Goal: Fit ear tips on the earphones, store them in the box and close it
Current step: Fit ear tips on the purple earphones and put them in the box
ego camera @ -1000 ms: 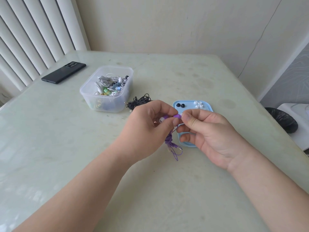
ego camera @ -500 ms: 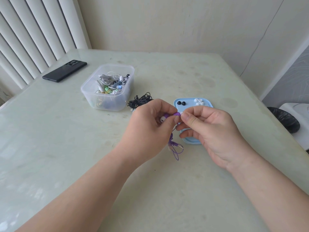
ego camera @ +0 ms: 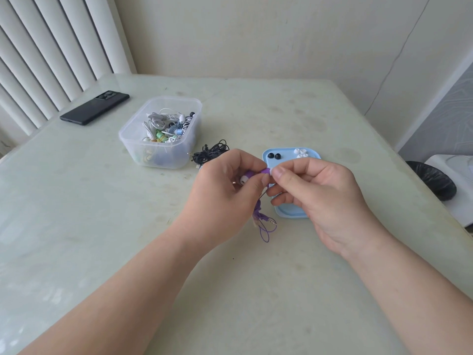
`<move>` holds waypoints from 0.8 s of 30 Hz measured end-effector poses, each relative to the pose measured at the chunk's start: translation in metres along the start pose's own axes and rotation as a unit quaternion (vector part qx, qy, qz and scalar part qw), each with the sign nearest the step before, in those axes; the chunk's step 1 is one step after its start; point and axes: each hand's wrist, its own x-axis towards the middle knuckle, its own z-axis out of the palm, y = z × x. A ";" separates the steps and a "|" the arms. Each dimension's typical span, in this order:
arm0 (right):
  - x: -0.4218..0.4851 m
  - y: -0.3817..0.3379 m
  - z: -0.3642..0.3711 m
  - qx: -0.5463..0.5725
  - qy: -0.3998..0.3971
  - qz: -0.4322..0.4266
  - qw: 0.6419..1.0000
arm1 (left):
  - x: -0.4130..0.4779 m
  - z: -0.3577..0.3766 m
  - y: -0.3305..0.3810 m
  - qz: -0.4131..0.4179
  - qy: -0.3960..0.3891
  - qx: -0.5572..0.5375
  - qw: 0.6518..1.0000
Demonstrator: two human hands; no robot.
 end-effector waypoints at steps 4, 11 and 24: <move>0.000 0.001 0.000 0.020 0.007 -0.010 1.000 | 0.000 0.001 -0.001 0.003 -0.004 -0.008 1.000; 0.003 0.001 -0.005 -0.035 -0.017 -0.058 0.998 | 0.001 0.000 -0.002 -0.004 -0.017 -0.024 1.000; 0.005 -0.001 -0.010 -0.079 -0.044 -0.096 0.991 | 0.003 -0.003 -0.002 -0.064 -0.045 -0.105 0.991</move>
